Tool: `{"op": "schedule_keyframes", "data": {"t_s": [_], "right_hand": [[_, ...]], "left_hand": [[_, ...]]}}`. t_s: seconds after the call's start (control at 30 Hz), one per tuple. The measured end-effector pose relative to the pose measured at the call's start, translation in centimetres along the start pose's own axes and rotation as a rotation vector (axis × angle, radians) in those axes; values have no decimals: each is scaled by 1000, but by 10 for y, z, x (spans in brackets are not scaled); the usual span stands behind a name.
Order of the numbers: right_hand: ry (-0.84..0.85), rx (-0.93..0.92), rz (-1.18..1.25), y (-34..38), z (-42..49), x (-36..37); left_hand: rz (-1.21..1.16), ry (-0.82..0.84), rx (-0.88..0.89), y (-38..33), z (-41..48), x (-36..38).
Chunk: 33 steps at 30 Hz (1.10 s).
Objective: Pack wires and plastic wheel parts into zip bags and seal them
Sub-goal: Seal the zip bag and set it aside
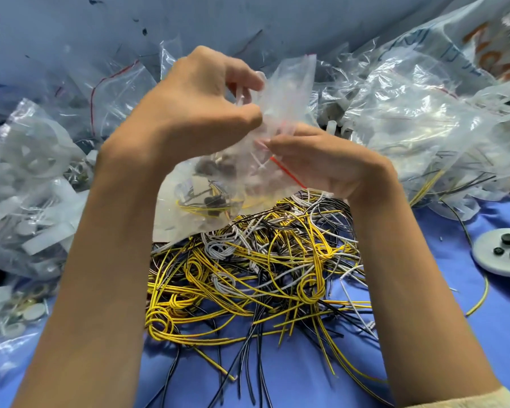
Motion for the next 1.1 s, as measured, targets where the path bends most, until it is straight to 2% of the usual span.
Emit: {"op": "schedule_keyframes", "data": {"t_s": [0.07, 0.13, 0.33, 0.4, 0.63, 0.7, 0.87, 1.0, 1.1], "right_hand": [[-1, 86, -263, -4, -4, -2], [-10, 127, -423, -3, -7, -6], [-135, 89, -425, 5, -8, -19], [-115, 99, -443, 3, -6, -13], [-45, 210, -1018, -12, 7, -2], [-45, 200, -1102, -9, 9, -1], [-155, 137, -902, 8, 5, -4], [-116, 98, -475, 12, -8, -6], [-135, 75, -460, 10, -7, -10]], "left_hand": [[-17, 4, 4, -1, -1, 1], [-6, 34, 25, -5, 0, 7], [11, 76, 33, -5, 5, 19], [18, 74, 43, -7, 5, 21], [69, 92, 80, -18, 2, 29], [62, 101, 79, -17, 2, 30], [8, 87, 42, -7, 5, 22], [12, 45, 17, -3, 5, 16], [20, 48, 25, -4, 6, 18]]}}
Point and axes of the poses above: each hand's wrist, its own z-axis towards the middle knuckle, its own x-axis out of the palm, y = z × x, the point moved 6 cm from there along z, towards the middle knuckle, and after that the axes turned 1 degree about -x, right-handed, at the moved point
